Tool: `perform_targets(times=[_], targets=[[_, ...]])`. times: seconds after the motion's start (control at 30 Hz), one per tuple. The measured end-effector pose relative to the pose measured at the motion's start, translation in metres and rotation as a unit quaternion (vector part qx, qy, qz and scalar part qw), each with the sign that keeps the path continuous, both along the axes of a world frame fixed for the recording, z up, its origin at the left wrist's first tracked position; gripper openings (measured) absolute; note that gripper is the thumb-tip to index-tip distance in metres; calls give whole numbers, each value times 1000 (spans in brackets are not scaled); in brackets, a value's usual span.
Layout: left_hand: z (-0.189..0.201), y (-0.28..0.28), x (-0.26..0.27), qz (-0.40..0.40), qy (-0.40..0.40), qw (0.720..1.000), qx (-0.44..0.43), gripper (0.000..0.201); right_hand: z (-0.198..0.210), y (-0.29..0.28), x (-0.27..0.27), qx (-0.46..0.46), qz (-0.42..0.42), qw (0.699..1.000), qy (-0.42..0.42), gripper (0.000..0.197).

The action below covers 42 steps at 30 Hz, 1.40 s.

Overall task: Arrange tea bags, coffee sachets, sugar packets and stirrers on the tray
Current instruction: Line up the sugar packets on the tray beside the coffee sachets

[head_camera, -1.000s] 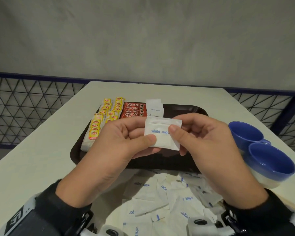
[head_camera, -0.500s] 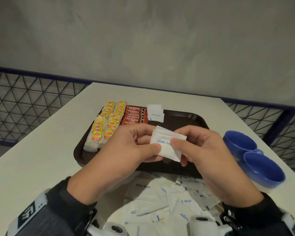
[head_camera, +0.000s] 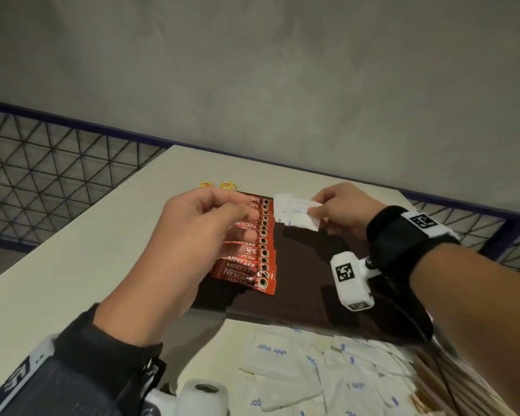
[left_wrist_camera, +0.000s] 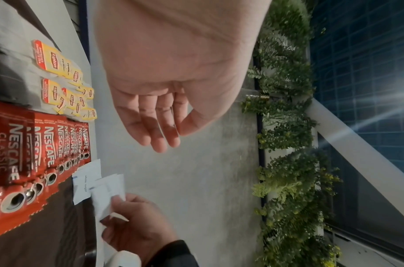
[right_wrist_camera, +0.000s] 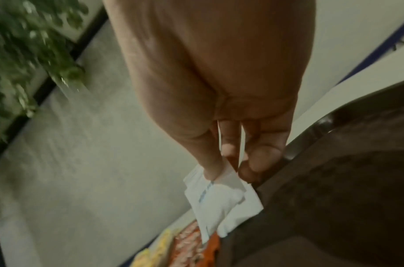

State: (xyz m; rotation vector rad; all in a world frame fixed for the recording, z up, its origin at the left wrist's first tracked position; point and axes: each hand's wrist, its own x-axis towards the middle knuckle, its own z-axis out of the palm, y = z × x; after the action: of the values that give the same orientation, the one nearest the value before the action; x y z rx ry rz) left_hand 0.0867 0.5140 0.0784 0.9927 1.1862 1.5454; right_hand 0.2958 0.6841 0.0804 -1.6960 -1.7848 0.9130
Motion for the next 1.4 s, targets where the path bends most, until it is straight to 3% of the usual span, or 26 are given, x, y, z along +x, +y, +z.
perform_targets(times=[0.1,0.27,0.43,0.6,0.93,1.07,1.13,1.23,1.3,1.4], targets=[[-2,4,-5,9,-12,1000,3,12,-14,22,-4,-13,1,996,-88,10],[-8,11,-10,26,-20,999,4,12,-24,39,-10,-23,2,996,-86,8],[-11,13,-9,28,-16,999,3,16,-23,47,-14,-67,22,992,-108,37],[-12,14,-9,29,-14,999,7,16,-26,46,-26,-49,62,972,-222,37],[-11,14,-10,30,-2,999,14,13,-22,43,-45,-6,65,949,-308,28],[-9,15,-10,29,6,999,11,10,6,16,-32,76,82,914,-391,58],[-10,14,-13,35,15,999,11,9,25,-21,-33,113,138,908,-380,42],[-9,13,-16,36,21,999,16,7,39,-92,-33,36,280,916,-284,14],[-8,12,-18,44,20,999,19,7,37,-136,-36,-11,348,883,-314,21],[-8,11,-19,49,19,998,21,7,19,-177,-36,32,368,813,-450,47]])
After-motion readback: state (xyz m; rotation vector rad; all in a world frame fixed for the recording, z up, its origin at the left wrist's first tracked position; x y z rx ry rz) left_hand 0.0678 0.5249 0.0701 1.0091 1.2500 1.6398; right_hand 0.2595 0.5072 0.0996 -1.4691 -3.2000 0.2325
